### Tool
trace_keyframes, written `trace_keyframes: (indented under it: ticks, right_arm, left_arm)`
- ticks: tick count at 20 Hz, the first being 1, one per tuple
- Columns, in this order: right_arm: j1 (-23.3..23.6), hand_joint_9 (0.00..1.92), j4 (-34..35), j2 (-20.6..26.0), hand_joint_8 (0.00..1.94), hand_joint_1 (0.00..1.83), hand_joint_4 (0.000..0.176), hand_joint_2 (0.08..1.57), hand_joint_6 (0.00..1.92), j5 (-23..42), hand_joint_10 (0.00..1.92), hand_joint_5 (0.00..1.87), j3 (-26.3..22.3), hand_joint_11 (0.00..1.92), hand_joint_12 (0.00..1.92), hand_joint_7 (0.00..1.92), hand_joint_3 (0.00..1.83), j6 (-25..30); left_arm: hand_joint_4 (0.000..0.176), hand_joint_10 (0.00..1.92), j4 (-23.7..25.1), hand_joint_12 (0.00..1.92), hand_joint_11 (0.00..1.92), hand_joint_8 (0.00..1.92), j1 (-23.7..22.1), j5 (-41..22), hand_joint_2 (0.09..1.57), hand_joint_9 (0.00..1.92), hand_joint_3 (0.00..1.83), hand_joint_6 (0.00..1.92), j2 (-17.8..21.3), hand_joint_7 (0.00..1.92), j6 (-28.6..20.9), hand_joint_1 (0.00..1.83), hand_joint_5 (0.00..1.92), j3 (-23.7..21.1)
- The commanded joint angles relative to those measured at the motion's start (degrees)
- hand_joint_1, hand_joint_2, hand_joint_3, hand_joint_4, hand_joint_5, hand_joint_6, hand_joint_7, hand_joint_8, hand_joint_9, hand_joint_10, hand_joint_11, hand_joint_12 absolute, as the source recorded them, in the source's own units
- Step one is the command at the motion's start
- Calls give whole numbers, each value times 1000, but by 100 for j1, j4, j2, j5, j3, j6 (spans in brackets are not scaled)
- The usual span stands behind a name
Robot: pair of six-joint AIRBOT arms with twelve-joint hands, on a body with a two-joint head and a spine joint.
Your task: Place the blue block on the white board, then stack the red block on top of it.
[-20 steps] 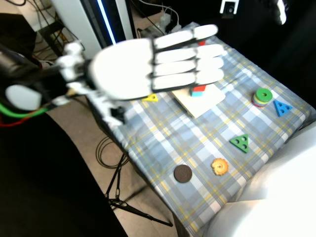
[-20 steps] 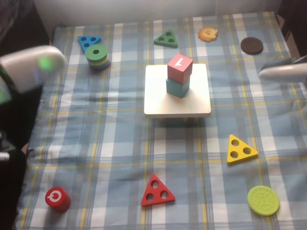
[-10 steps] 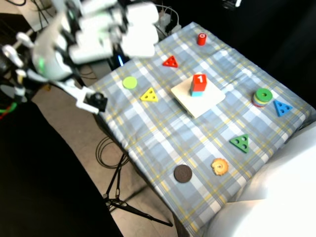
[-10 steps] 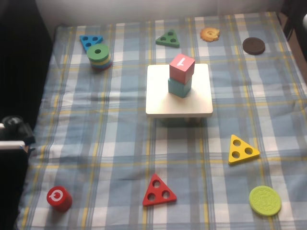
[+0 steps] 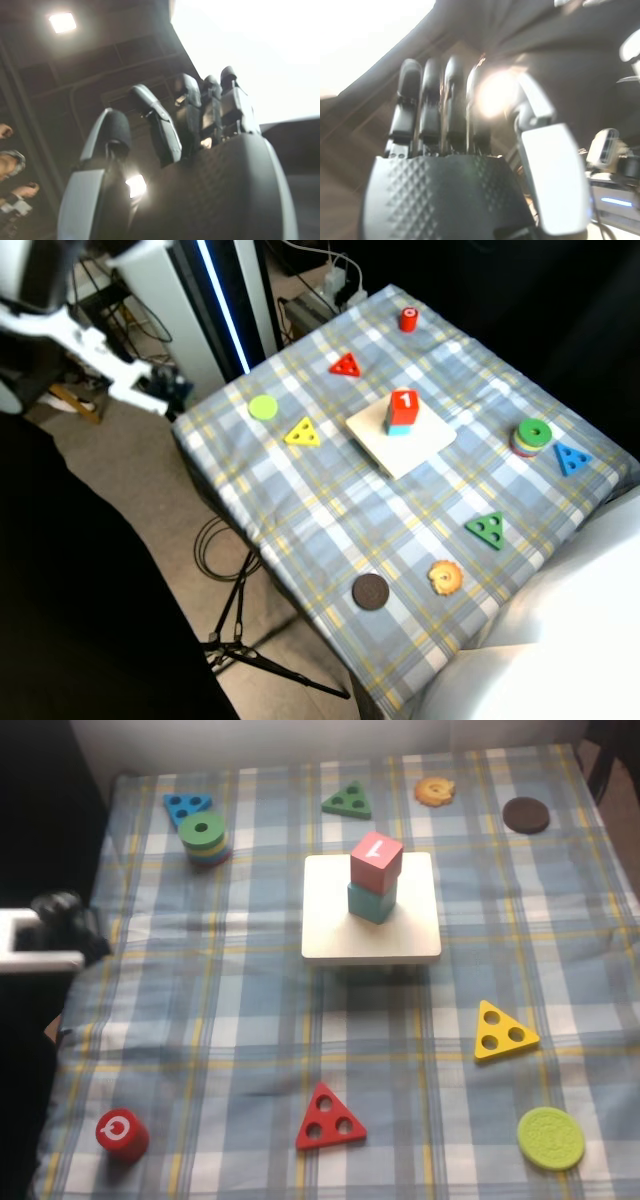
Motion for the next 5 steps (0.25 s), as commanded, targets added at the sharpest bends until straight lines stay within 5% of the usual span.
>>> trace_keyframes:
  ticks: [1, 2, 3, 4, 5]
  right_arm:
    - [124, 910, 83, -65, 739, 870, 126, 1284, 1443, 629, 1342, 678, 29, 737, 1788, 1070, 0, 165]
    - [133, 882, 162, -255, 900, 646, 0, 1264, 1111, 632, 1391, 790, 96, 708, 1796, 1048, 0, 530]
    - [136, 915, 209, -393, 981, 620, 0, 1298, 910, 634, 1432, 855, 136, 769, 1851, 1047, 2, 747]
    - [169, 951, 235, -474, 1075, 646, 0, 1292, 831, 635, 1489, 919, 163, 833, 1877, 1055, 0, 833]
    - [253, 923, 262, -545, 1045, 606, 0, 1239, 798, 635, 1403, 971, 191, 741, 1763, 1051, 0, 834]
  left_arm:
    - [0, 1374, -163, 1666, 669, 1286, -91, -531, 1256, 884, 0, 1192, -94, 957, -165, 913, 819, 33]
    - [0, 1374, -288, 1734, 664, 1220, -168, -532, 1236, 879, 0, 1287, -316, 983, -309, 979, 800, 60]
    - [101, 1330, -361, 1732, 544, 1146, -184, -533, 1232, 790, 0, 1321, -449, 940, -470, 936, 788, 60]
    - [126, 1280, -390, 1698, 459, 1114, -209, -534, 1236, 755, 1, 1348, -517, 927, -519, 922, 775, 65]
    - [98, 1208, -417, 1649, 417, 1146, -243, -534, 1239, 750, 1, 1358, -546, 912, -532, 936, 773, 66]
